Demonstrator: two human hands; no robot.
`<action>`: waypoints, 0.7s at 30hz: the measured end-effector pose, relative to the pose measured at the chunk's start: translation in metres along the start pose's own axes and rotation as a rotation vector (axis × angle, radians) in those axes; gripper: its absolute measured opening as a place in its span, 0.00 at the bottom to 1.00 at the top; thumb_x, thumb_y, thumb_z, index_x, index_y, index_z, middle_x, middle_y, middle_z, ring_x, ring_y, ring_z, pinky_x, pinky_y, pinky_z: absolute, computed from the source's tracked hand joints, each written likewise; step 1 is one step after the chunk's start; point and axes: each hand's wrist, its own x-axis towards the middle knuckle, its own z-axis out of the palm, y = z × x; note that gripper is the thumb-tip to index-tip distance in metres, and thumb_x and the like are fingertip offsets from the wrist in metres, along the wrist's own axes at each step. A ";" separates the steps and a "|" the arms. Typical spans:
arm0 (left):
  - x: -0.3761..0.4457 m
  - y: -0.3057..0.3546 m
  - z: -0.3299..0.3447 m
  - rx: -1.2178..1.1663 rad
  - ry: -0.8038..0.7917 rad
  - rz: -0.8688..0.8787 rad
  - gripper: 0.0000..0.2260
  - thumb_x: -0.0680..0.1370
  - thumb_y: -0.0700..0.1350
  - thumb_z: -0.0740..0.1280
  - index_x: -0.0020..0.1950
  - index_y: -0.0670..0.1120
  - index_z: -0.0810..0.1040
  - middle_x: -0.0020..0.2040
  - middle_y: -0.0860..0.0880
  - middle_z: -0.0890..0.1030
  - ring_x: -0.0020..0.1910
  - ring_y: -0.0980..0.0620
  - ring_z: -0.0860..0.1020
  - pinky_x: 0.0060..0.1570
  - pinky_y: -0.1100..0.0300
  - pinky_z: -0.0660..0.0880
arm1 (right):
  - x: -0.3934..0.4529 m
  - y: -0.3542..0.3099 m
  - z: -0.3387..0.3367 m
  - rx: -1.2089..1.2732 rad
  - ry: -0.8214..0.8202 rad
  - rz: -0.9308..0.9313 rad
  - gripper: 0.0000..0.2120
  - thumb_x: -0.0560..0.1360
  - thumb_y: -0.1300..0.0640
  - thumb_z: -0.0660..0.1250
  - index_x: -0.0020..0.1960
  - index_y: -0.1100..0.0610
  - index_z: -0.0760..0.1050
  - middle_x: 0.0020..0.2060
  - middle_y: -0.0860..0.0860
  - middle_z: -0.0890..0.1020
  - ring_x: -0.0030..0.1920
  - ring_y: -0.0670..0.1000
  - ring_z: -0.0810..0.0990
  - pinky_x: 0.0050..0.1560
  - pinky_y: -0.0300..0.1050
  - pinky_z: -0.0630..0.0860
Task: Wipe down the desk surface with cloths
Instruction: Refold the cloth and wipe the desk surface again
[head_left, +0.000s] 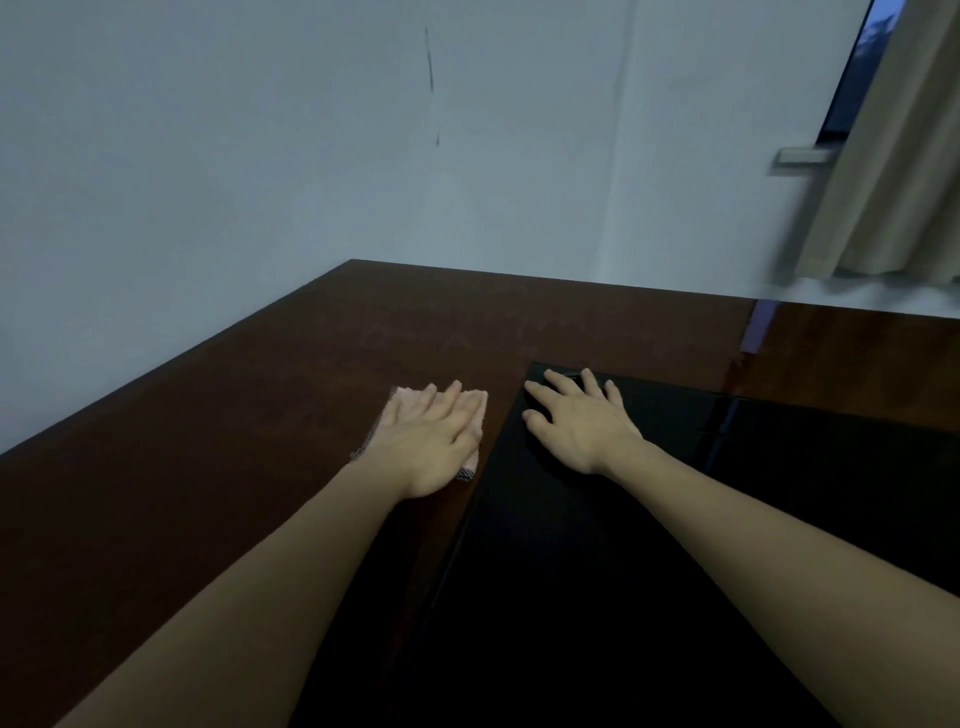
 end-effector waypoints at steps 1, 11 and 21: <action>-0.011 0.004 0.002 0.009 0.004 0.054 0.25 0.86 0.58 0.41 0.82 0.59 0.38 0.83 0.55 0.39 0.81 0.51 0.38 0.78 0.42 0.37 | -0.001 -0.001 -0.001 0.002 -0.003 0.001 0.28 0.84 0.38 0.45 0.83 0.43 0.50 0.83 0.48 0.48 0.81 0.63 0.42 0.79 0.65 0.41; -0.070 -0.052 0.010 0.055 -0.008 0.103 0.28 0.74 0.71 0.27 0.74 0.67 0.30 0.81 0.59 0.36 0.80 0.55 0.36 0.79 0.48 0.38 | 0.001 -0.023 -0.010 0.012 -0.003 -0.029 0.26 0.85 0.42 0.51 0.82 0.46 0.57 0.82 0.49 0.53 0.81 0.63 0.41 0.77 0.69 0.38; 0.013 -0.073 -0.007 -0.037 0.010 -0.159 0.24 0.85 0.57 0.41 0.82 0.61 0.39 0.83 0.55 0.41 0.82 0.50 0.41 0.78 0.42 0.39 | 0.010 -0.059 0.009 0.082 0.028 -0.113 0.26 0.85 0.42 0.50 0.82 0.45 0.57 0.82 0.48 0.54 0.82 0.61 0.45 0.79 0.65 0.40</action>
